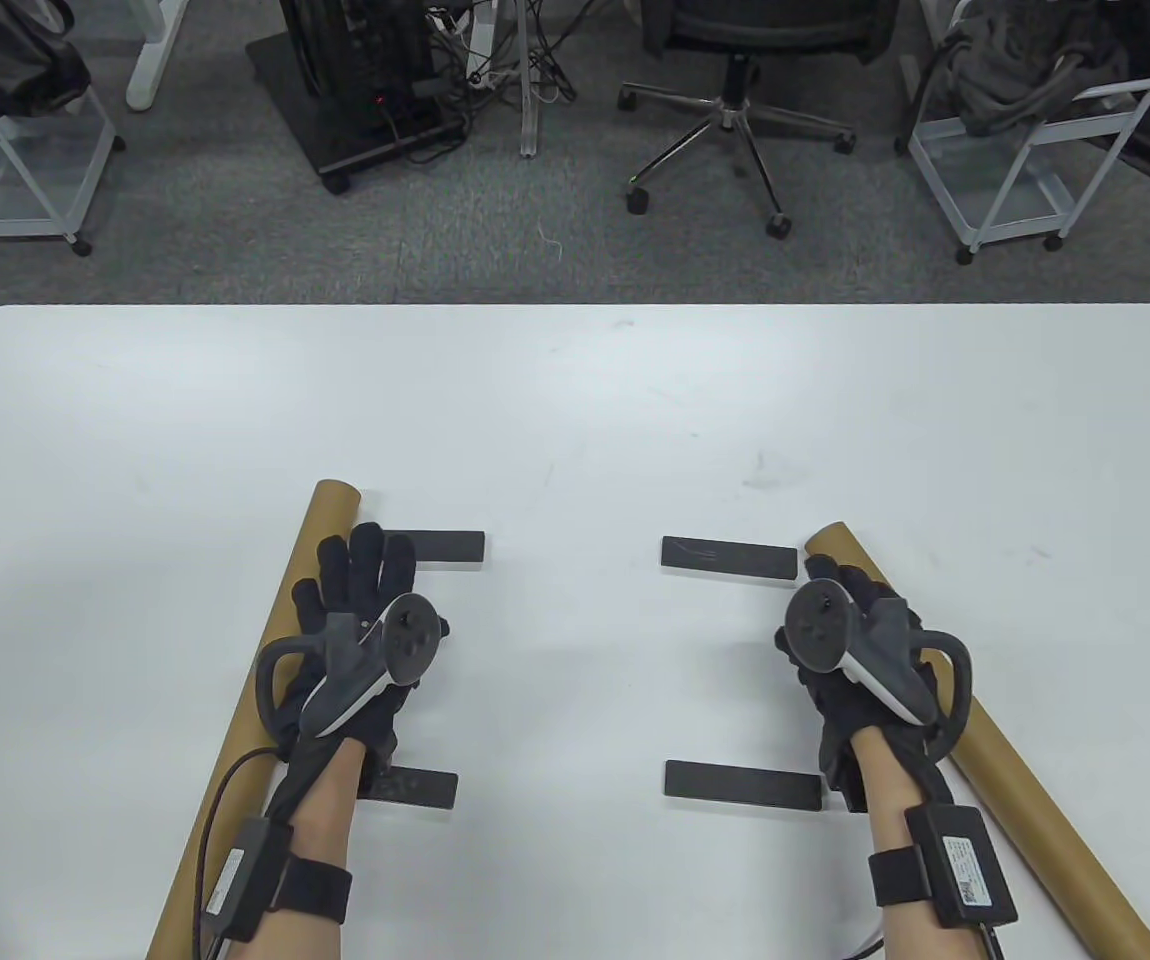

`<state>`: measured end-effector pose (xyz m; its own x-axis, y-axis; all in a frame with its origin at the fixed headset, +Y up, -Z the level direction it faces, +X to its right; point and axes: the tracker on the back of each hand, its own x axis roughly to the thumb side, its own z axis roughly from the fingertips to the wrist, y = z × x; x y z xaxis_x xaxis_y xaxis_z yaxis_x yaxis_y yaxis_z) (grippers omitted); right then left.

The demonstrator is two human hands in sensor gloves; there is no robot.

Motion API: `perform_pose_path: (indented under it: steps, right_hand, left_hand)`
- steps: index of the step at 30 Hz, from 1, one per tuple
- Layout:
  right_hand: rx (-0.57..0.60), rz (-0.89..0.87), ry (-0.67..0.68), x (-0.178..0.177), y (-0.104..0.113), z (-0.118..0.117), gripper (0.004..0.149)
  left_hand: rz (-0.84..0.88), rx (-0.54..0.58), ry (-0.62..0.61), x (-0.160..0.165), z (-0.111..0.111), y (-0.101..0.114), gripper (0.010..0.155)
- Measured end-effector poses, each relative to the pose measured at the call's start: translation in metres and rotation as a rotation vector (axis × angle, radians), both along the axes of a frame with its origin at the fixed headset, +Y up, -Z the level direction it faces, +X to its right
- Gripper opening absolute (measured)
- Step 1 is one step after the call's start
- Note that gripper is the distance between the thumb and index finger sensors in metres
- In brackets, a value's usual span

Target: Roll up posters and store in mailing tubes

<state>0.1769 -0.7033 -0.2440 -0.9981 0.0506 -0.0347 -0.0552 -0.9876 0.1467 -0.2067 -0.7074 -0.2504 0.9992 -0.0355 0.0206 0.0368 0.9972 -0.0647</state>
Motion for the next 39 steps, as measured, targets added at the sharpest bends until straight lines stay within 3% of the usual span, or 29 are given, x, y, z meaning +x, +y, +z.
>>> perform_pose_path:
  steps: [9,39]
  right_hand:
    - [0.009,0.067,0.095,-0.019,-0.021,0.000,0.074]
    - [0.039,-0.027,0.131,-0.019,-0.019,0.010,0.072]
  left_hand:
    - [-0.001,0.004,-0.031,0.009,0.004,0.003,0.081]
    - [-0.024,0.008,-0.053,0.014,0.005,-0.001,0.080]
